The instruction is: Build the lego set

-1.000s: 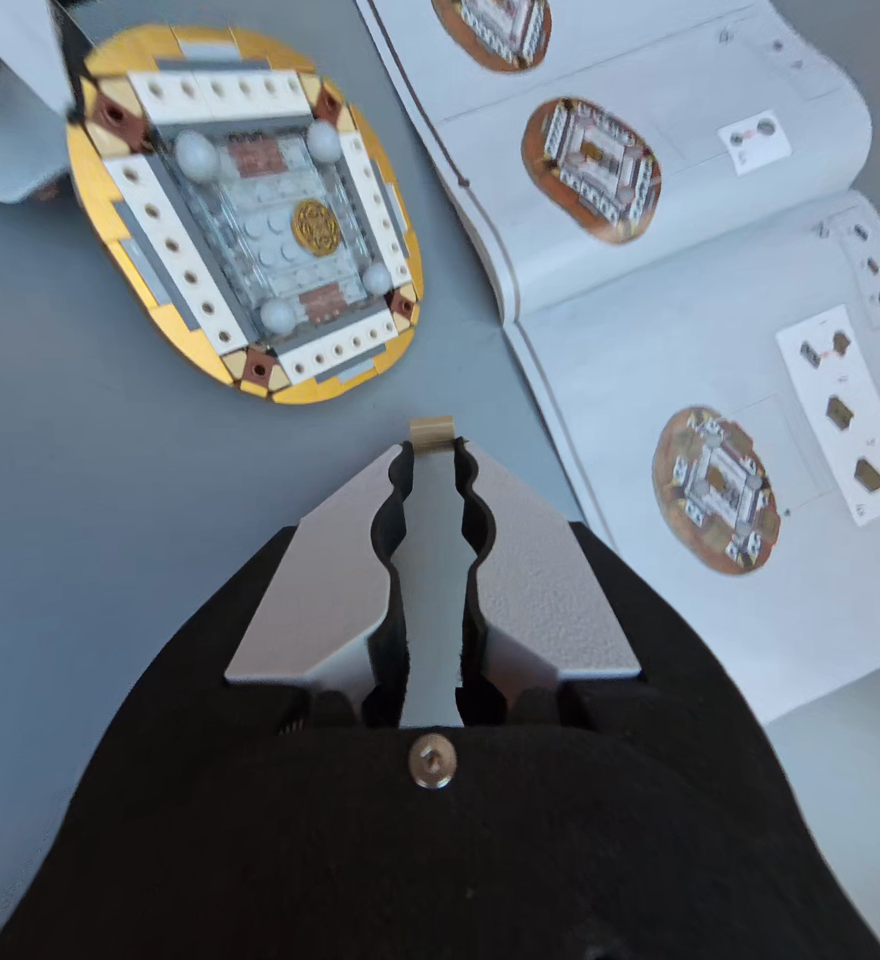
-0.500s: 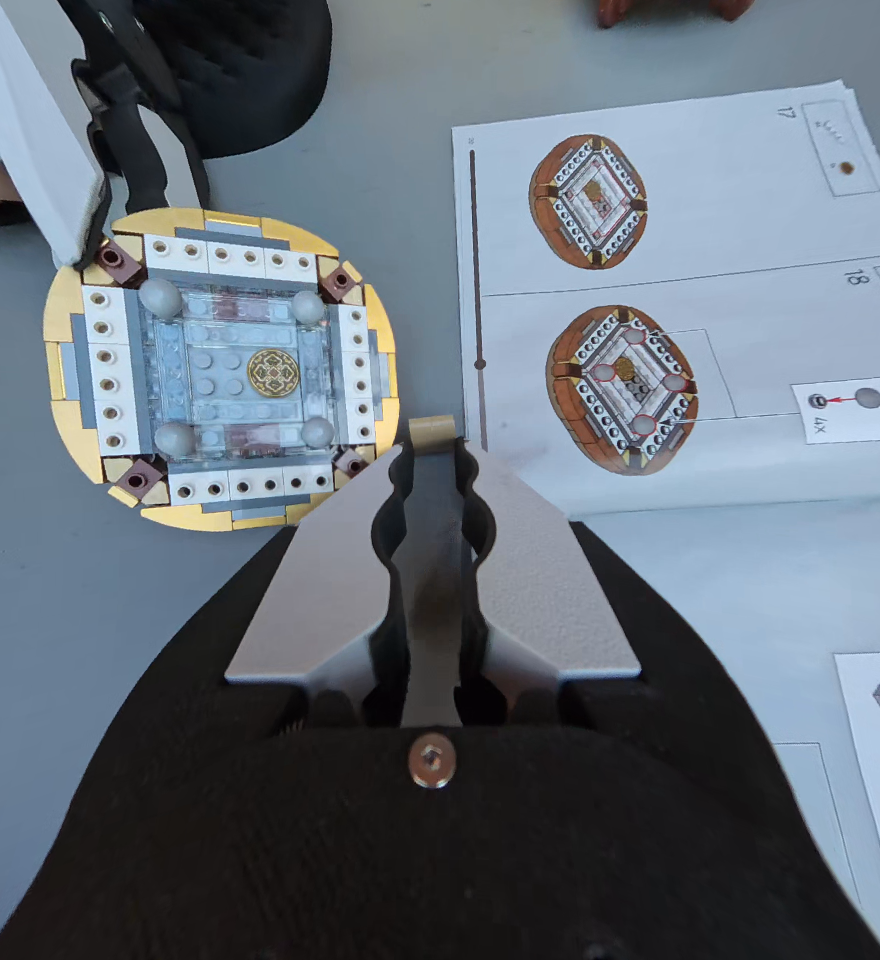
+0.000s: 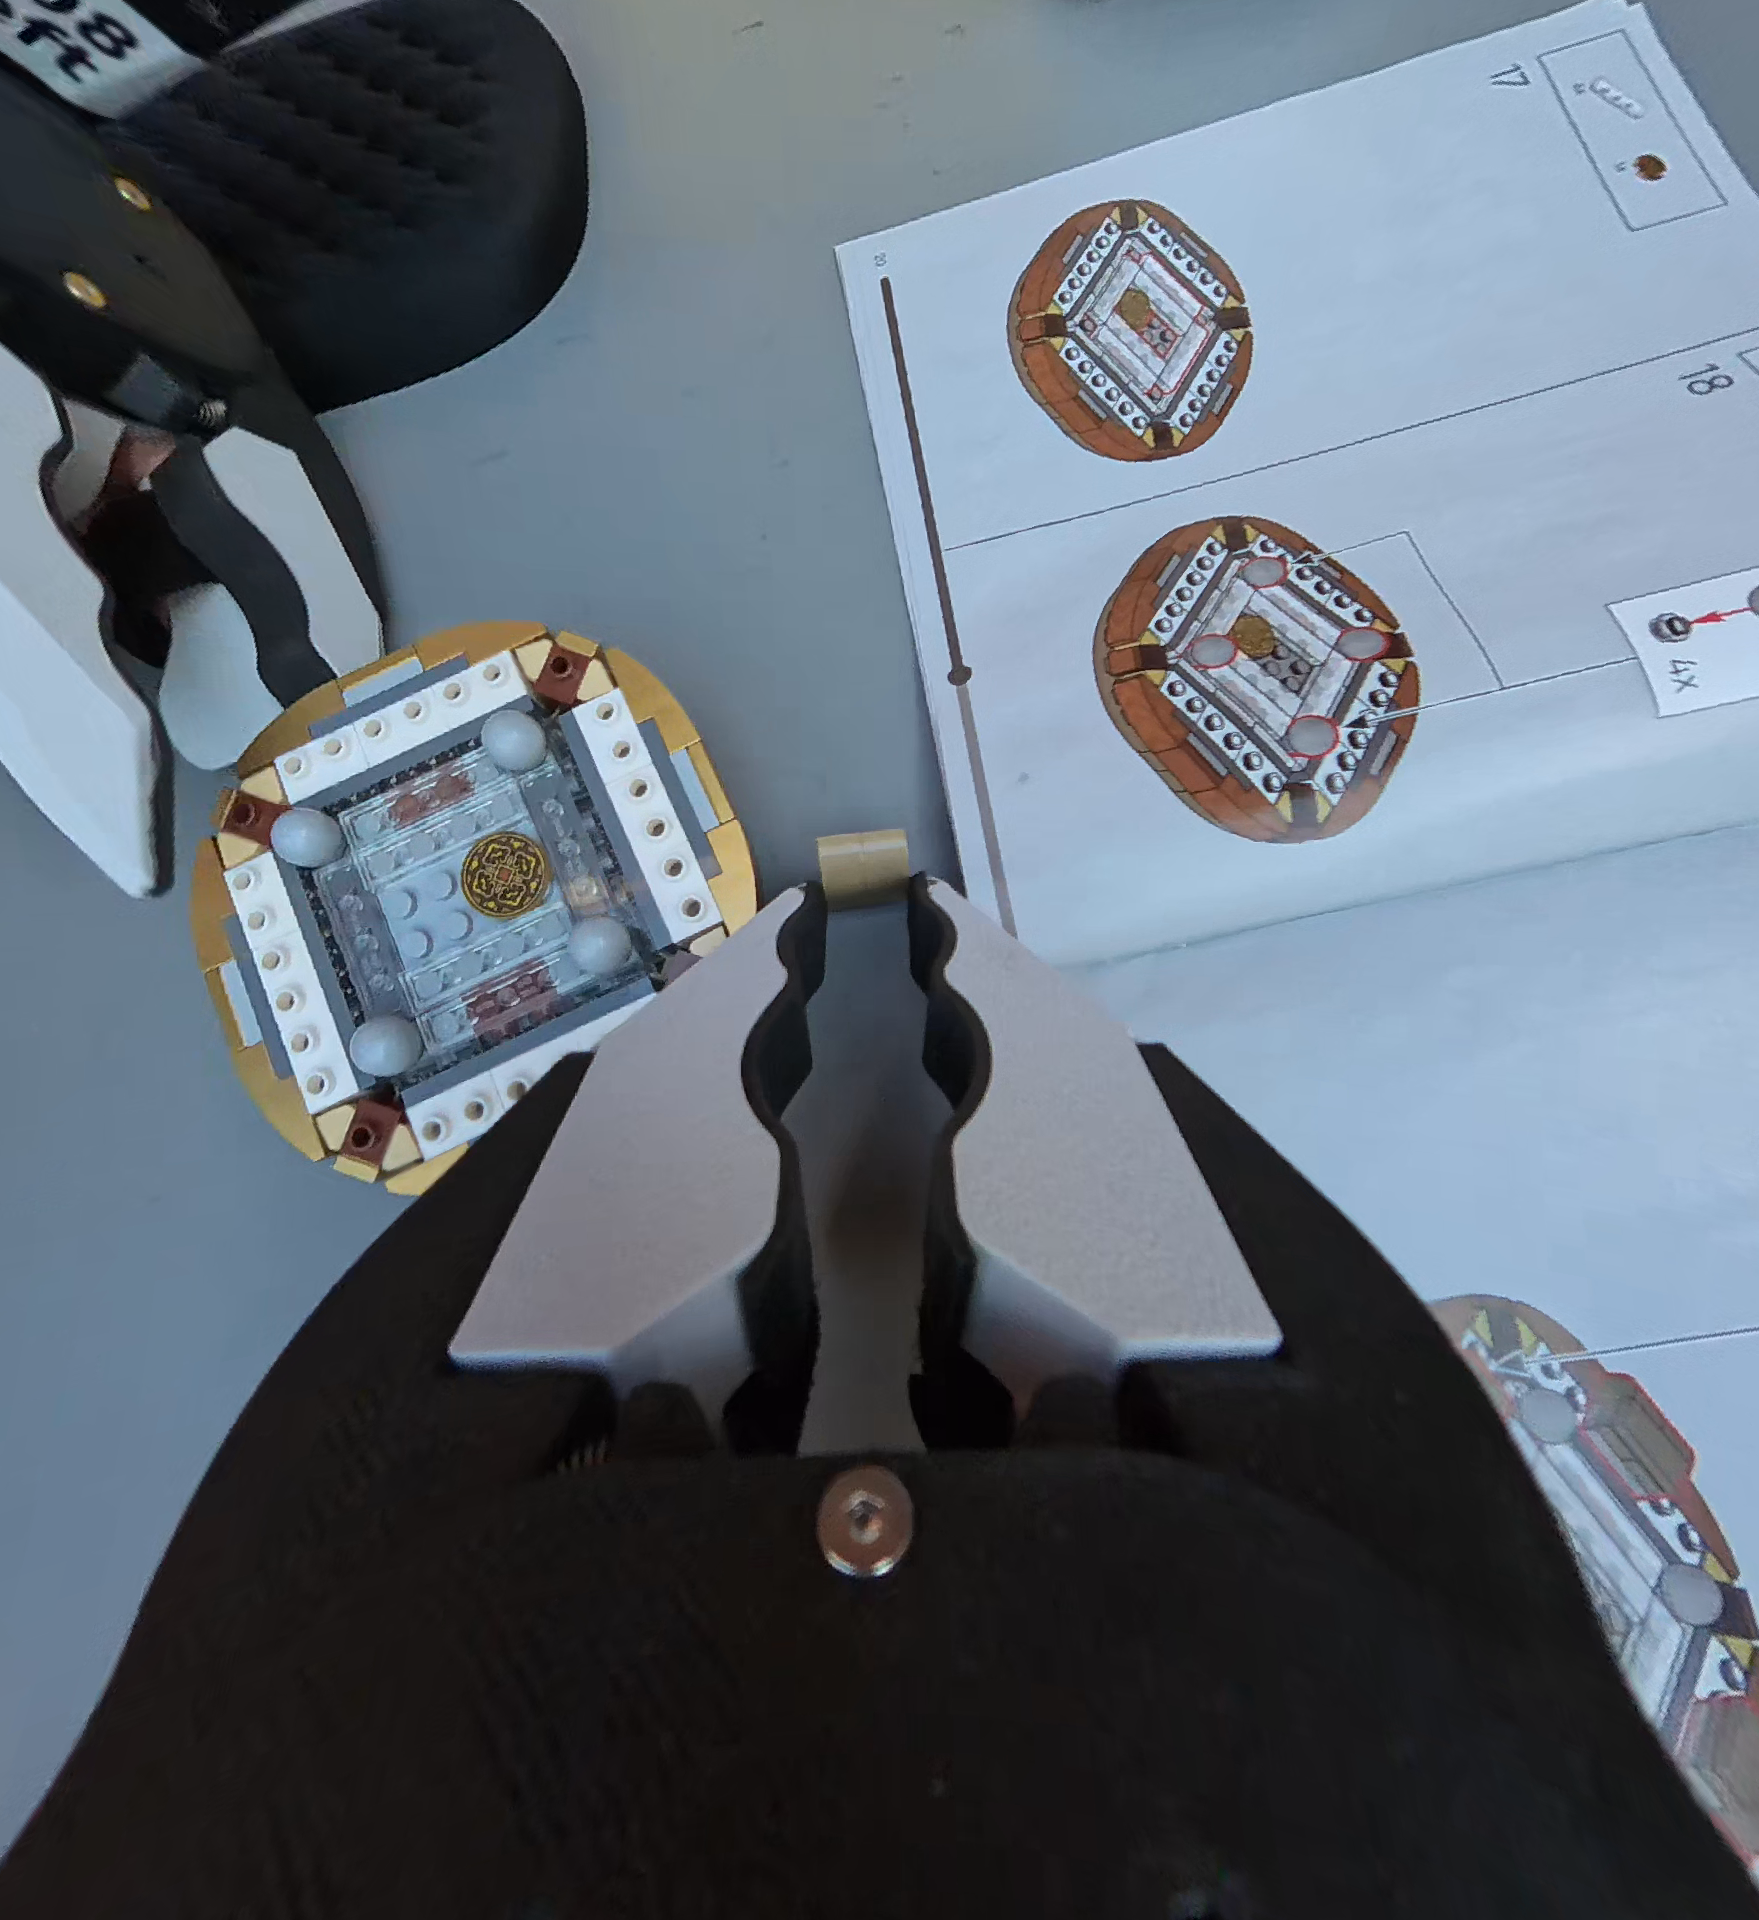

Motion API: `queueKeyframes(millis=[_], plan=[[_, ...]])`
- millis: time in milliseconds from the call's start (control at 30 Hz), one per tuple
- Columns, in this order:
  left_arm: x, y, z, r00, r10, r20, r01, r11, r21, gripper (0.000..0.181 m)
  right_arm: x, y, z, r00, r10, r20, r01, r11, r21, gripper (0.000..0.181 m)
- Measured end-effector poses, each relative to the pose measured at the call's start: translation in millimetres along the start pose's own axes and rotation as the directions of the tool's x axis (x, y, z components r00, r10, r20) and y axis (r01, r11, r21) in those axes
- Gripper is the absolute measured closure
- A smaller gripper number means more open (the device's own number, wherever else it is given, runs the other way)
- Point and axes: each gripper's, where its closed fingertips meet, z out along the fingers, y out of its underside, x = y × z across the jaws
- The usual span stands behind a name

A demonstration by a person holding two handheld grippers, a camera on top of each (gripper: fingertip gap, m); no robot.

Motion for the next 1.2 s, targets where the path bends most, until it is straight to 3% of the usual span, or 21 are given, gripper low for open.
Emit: queueKeyframes(millis=[67, 167, 533, 700, 900, 1200], plan=[[-4.7, 1.7, 3.5, 0.994, 0.078, 0.075, -0.078, 0.997, -0.005, 0.153, 0.4, 2.0, -2.3, 1.000, 0.016, -0.024, -0.016, 1.000, -0.001, 0.166], [-3.9, 1.4, 8.0, 0.994, 0.076, 0.083, -0.077, 0.997, 0.000, 0.153, 2.9, 6.4, -7.8, 0.995, 0.068, -0.068, -0.068, 0.998, 0.006, 0.166], [4.4, -17.0, -0.6, 0.993, -0.077, -0.086, 0.086, 0.991, 0.107, 0.159, -4.7, 18.3, -21.4, 0.958, 0.281, -0.055, -0.276, 0.957, 0.089, 0.166], [4.9, -7.5, 7.9, 0.997, 0.074, 0.001, -0.074, 0.996, 0.040, 0.143, -6.0, 18.7, -21.7, 0.931, 0.356, -0.082, -0.345, 0.930, 0.124, 0.166], [3.6, -1.5, 19.0, 0.955, 0.271, 0.123, -0.273, 0.962, 0.000, 0.149, -9.0, 20.6, -22.7, 0.920, 0.372, -0.125, -0.354, 0.924, 0.146, 0.166], [5.2, 0.2, 21.4, 0.969, 0.229, 0.094, -0.230, 0.973, -0.005, 0.149, -9.2, 21.8, -24.6, 0.919, 0.378, -0.116, -0.359, 0.920, 0.157, 0.166]])
